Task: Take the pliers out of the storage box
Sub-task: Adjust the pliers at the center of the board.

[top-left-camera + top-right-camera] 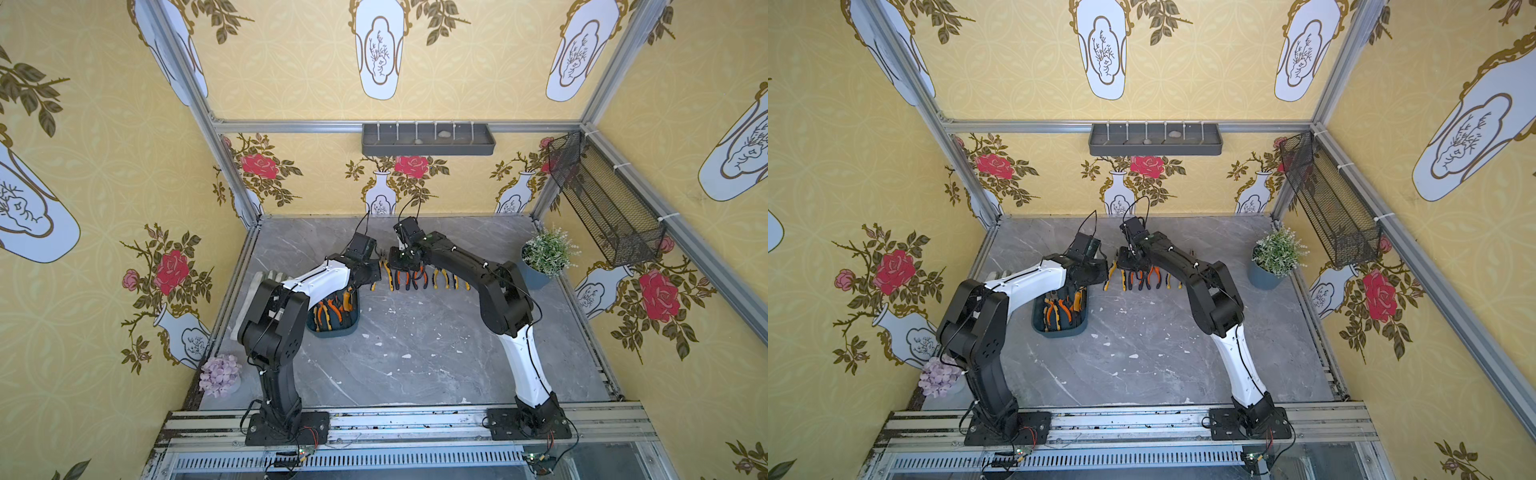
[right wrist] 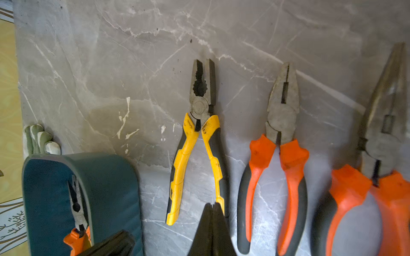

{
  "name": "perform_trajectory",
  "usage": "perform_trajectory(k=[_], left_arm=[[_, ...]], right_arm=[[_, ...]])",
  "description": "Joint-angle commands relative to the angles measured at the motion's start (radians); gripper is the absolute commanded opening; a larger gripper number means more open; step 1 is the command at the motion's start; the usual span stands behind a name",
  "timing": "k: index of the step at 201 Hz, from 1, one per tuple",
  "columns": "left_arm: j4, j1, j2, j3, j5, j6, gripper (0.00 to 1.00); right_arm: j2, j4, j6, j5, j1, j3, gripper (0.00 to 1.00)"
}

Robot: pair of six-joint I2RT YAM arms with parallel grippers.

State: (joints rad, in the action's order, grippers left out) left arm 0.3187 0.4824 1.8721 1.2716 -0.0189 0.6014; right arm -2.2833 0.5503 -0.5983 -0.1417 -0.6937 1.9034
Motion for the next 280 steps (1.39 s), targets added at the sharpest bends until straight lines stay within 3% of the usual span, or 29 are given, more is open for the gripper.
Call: perform_trajectory(k=[1, 280], left_arm=[[-0.004, -0.007, 0.016, -0.003, 0.001, -0.002, 0.0], [-0.021, -0.025, 0.099, -0.006, 0.008, 0.008, 0.0]], right_arm=[[-0.017, 0.004, 0.003, 0.0, -0.001, 0.008, 0.0], [-0.063, -0.007, -0.003, -0.03, -0.001, -0.007, 0.0]])
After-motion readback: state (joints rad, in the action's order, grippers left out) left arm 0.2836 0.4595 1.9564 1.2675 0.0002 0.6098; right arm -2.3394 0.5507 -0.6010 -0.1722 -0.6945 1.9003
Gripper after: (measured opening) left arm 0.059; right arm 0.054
